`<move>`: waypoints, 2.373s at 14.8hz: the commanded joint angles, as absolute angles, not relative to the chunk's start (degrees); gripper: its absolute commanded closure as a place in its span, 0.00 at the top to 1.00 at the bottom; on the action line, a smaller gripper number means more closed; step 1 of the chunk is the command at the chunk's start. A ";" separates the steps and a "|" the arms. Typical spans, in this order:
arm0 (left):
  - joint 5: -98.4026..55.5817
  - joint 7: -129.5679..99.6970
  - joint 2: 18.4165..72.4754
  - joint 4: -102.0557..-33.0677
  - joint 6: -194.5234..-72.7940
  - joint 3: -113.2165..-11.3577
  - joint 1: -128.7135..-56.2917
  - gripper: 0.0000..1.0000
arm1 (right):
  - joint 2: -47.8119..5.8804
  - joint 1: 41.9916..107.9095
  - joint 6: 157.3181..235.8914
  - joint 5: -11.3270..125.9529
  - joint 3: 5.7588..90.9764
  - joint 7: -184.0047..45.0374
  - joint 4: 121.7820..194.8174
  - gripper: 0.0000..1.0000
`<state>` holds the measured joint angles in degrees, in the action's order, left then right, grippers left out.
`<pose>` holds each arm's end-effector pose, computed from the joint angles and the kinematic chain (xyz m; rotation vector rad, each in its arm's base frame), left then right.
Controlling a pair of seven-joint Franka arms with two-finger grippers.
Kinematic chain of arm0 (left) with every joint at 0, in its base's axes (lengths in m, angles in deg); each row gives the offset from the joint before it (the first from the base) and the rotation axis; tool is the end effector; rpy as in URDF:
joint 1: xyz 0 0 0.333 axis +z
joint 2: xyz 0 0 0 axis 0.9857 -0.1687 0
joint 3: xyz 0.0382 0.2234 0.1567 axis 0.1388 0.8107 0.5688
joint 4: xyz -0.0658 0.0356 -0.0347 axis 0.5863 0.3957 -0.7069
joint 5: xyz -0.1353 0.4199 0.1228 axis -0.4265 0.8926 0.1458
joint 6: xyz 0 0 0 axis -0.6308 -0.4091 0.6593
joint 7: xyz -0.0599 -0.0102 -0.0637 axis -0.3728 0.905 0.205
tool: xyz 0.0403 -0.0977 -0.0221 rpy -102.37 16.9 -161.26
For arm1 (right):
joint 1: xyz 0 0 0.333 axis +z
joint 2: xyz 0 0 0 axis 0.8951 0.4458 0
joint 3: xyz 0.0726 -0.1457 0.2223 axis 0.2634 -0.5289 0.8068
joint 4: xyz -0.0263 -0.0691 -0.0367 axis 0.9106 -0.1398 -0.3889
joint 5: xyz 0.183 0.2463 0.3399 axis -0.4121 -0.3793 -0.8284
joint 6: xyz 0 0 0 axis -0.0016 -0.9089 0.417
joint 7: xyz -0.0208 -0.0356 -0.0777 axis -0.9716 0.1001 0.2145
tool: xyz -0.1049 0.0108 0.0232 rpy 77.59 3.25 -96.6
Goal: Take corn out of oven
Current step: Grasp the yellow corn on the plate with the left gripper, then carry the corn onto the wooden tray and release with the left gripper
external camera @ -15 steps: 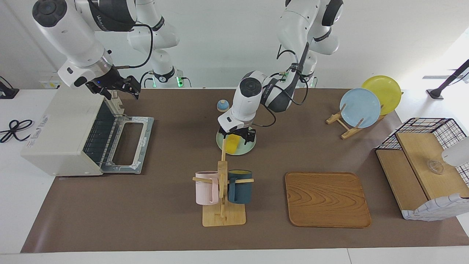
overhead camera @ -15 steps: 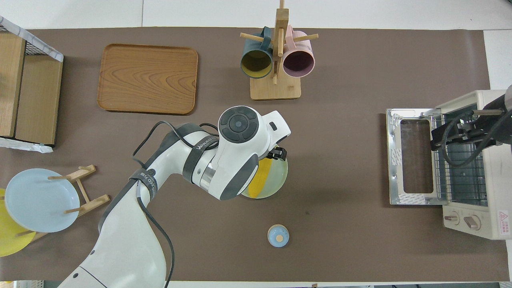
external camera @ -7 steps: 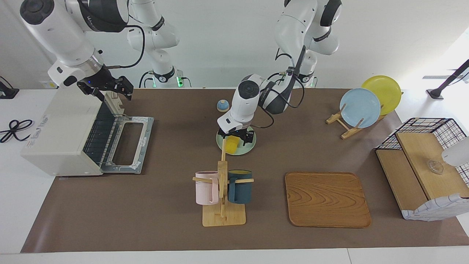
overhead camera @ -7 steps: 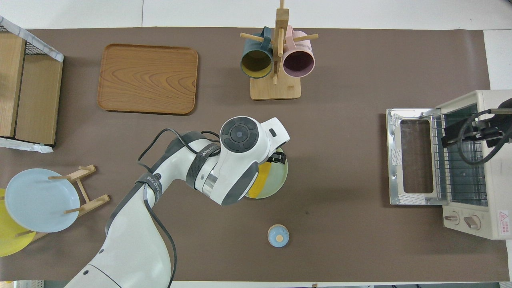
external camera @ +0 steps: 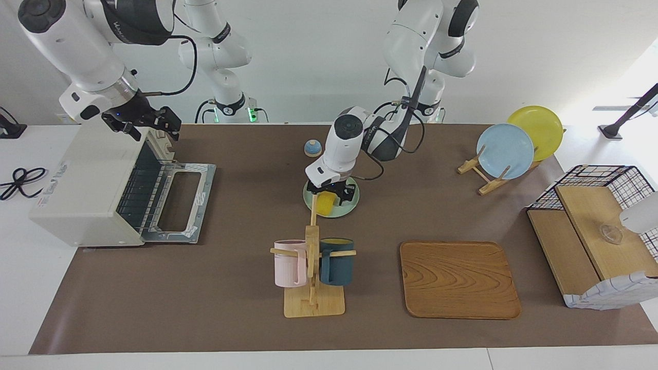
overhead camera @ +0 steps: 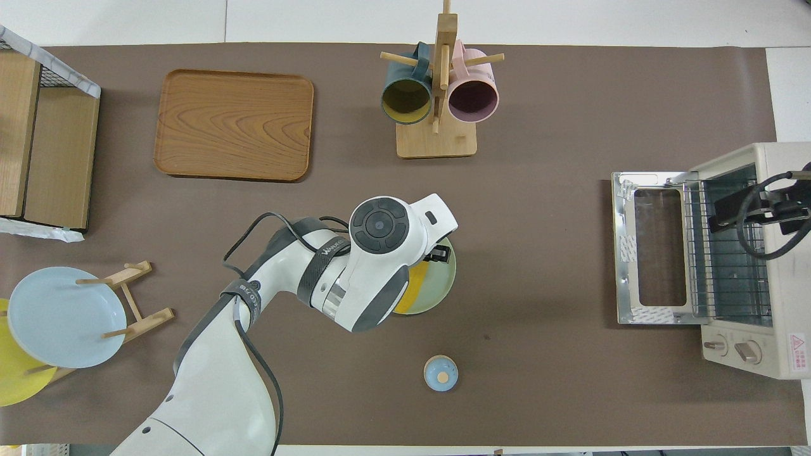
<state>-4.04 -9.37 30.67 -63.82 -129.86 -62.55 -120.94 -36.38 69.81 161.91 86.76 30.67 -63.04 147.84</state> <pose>0.4914 -0.4754 0.2215 2.9611 -0.4502 -0.0046 0.6015 -0.0420 0.5467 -3.0988 0.0680 0.2778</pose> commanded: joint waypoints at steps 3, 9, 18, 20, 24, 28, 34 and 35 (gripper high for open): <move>-2.95 -8.76 31.34 -63.75 -130.01 -61.72 -120.72 0.54 | -37.80 69.59 163.20 86.94 31.06 -64.47 148.59 1.00; -3.57 -8.23 31.95 -61.90 -126.23 -61.72 -119.58 0.00 | -37.80 69.94 163.56 86.67 31.06 -64.21 148.68 1.00; -2.78 -9.11 32.66 -51.98 -115.78 -61.72 -109.49 0.00 | -37.80 69.94 163.47 86.67 31.06 -64.47 148.68 1.00; -2.69 -12.52 31.25 -50.48 -115.51 -61.72 -105.18 0.00 | -37.80 70.03 163.29 86.67 31.15 -64.47 148.68 1.00; -0.50 -14.82 22.32 -38.66 -112.55 -61.63 -97.88 0.00 | -37.89 70.12 163.47 86.76 31.15 -64.21 149.11 1.00; -0.14 -20.17 15.09 -28.77 -111.64 -61.63 -92.33 0.00 | -42.43 72.82 169.58 86.50 31.32 -63.34 159.34 0.36; -0.14 -26.25 7.80 -23.67 -116.72 -61.63 -88.99 0.00 | -51.35 75.22 187.37 86.94 31.67 -58.70 186.28 0.00; -0.14 -26.25 6.82 -23.58 -118.48 -61.63 -88.90 0.00 | -50.03 75.30 188.77 86.94 31.67 -56.24 187.86 0.00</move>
